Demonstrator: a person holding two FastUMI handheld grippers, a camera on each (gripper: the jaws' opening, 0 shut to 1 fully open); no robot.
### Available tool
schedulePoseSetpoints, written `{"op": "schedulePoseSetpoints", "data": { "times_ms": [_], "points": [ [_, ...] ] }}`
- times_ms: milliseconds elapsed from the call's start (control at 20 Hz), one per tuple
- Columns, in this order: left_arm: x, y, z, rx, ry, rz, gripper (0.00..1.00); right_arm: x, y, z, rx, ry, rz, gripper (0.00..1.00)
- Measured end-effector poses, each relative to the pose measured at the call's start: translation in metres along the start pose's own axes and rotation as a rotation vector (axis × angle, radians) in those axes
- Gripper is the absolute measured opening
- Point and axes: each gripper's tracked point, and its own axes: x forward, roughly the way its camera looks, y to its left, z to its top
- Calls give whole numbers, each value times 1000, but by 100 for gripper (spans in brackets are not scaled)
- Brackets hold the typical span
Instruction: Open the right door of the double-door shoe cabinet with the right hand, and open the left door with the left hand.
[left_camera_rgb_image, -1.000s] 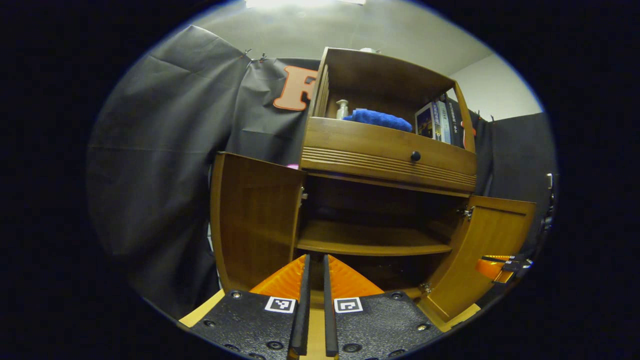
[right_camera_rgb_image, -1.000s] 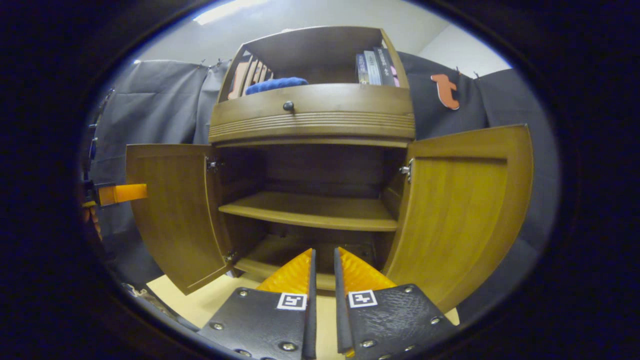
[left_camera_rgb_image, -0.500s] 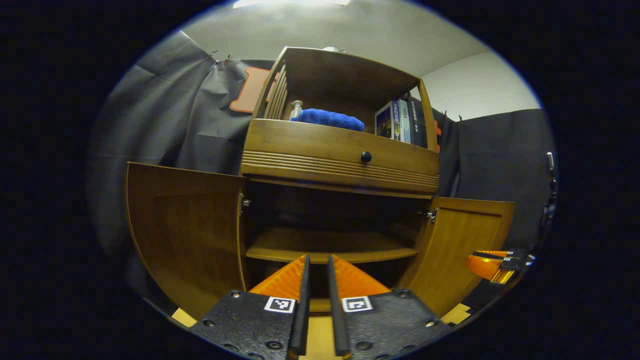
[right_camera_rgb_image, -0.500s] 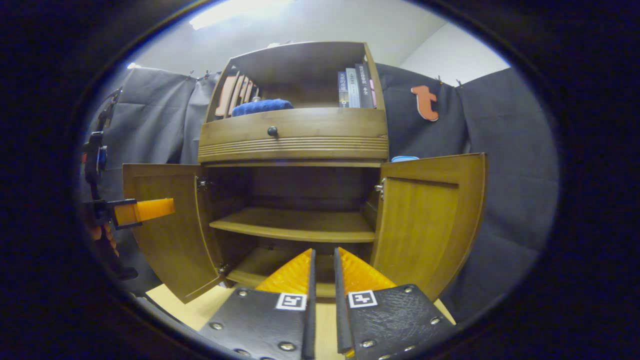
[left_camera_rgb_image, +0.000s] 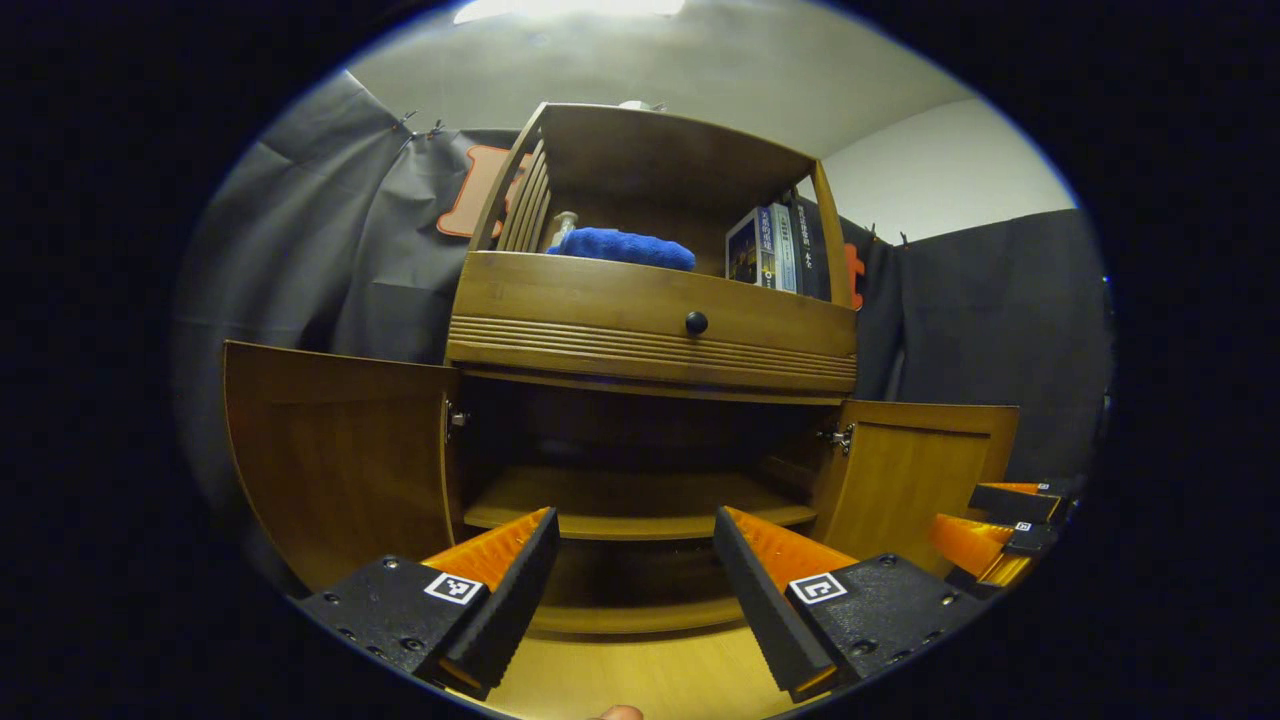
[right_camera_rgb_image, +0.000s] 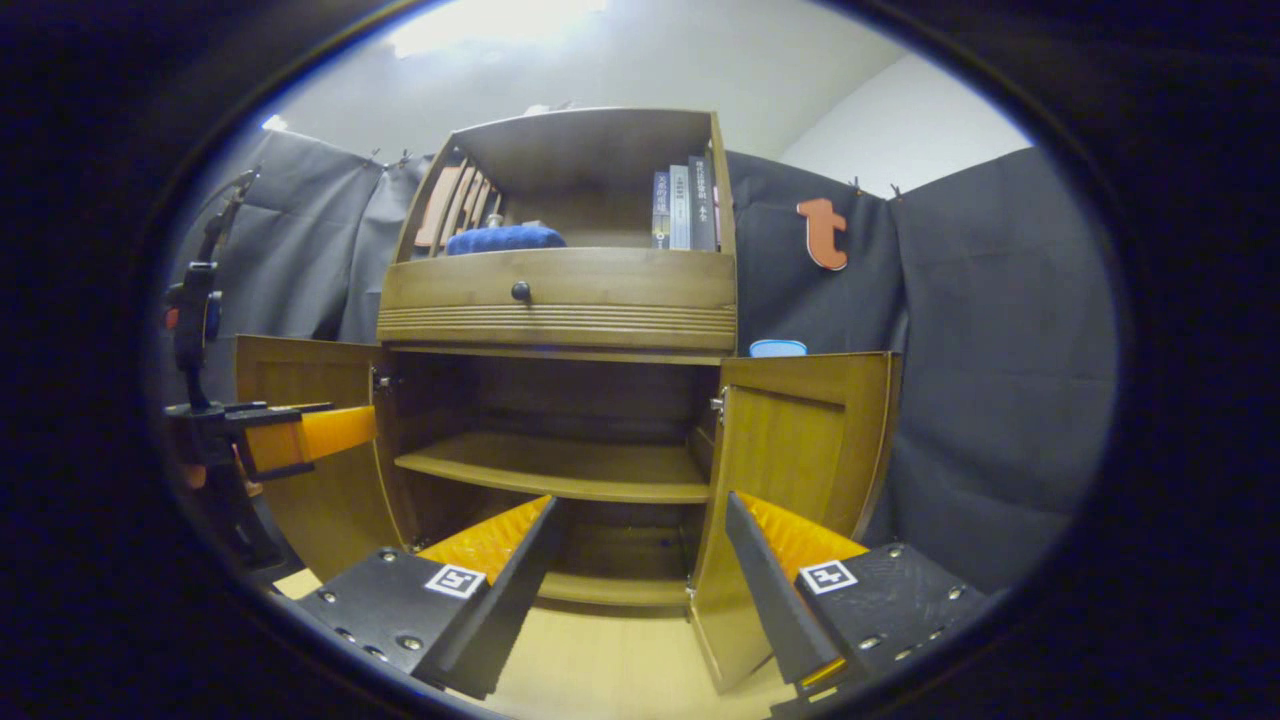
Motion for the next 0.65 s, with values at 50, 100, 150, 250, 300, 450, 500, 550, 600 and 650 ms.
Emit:
{"op": "schedulePoseSetpoints", "data": {
  "times_ms": [50, 100, 150, 250, 300, 450, 500, 550, 600, 650],
  "points": [
    [0, -1, 1, 0, 0, -2, 96, 0, -1, 0, 0, 0, -4, 98],
    [1, -2, 1, -2, 1, -8, 96, -1, -3, 2, -1, -2, -9, 99],
    [2, -4, 2, -4, 1, -16, 96, -2, -5, 3, -2, -4, -14, 99],
    [2, -9, 2, -8, 4, -41, 96, -5, -7, 6, -4, -9, -31, 100],
    [3, -12, 3, -9, 3, -56, 95, -7, -8, 8, -1, -12, -41, 99],
    [5, -29, 6, -7, 0, -130, 95, -18, -12, 15, 10, -24, -87, 97],
    [6, -37, 5, -8, -3, -164, 96, -24, -14, 18, 13, -30, -108, 97],
    [6, -47, 5, -11, 0, -201, 92, -29, -17, 21, 16, -36, -131, 97],
    [5, -58, 2, -15, 7, -241, 92, -38, -21, 22, 19, -42, -158, 97],
    [4, -72, 0, -21, 14, -287, 92, -47, -27, 24, 22, -46, -188, 97]
  ]
}}
